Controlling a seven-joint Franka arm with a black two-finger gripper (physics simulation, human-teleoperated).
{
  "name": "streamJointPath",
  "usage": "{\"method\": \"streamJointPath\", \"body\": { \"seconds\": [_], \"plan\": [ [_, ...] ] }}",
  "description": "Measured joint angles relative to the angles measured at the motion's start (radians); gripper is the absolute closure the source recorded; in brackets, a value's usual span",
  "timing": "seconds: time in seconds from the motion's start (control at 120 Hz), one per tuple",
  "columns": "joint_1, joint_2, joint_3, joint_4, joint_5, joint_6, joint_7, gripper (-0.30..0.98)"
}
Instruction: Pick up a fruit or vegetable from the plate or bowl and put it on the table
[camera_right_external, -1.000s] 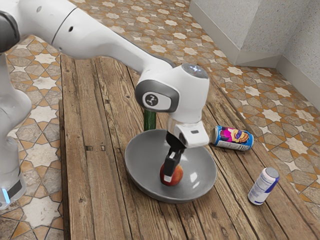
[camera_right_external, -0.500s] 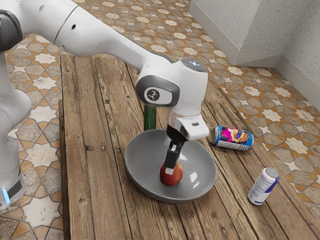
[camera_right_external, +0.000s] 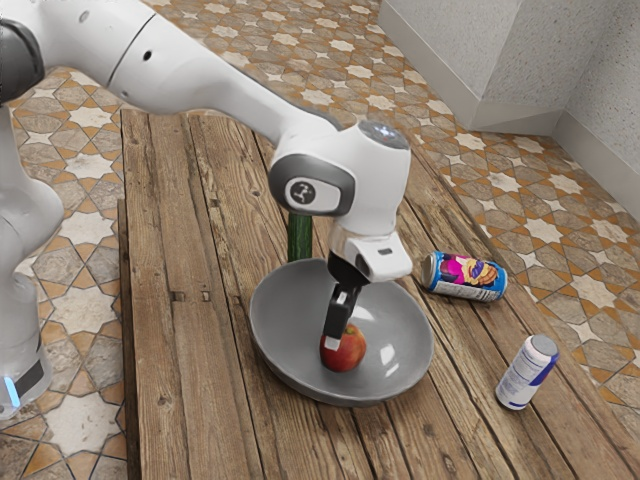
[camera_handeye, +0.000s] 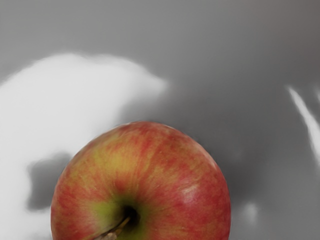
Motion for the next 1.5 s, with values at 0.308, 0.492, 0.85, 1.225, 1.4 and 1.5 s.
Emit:
{"method": "streamJointPath", "body": {
  "seconds": [0.308,0.492,0.85,1.225,1.4,1.5],
  "plan": [
    [-0.011,0.032,-0.008,0.005,-0.014,0.007,0.000,-0.01],
    [-0.005,0.034,0.001,0.000,-0.016,0.012,0.001,0.00],
    [0.016,0.088,-0.001,0.018,-0.031,0.025,0.004,0.00],
    [0.013,0.086,0.002,0.019,-0.048,0.031,0.003,0.24],
    [-0.009,-0.005,-0.002,0.014,-0.042,0.024,0.000,0.26],
    [-0.087,-0.079,-0.005,0.007,-0.038,0.010,0.001,0.25]
  ]
}}
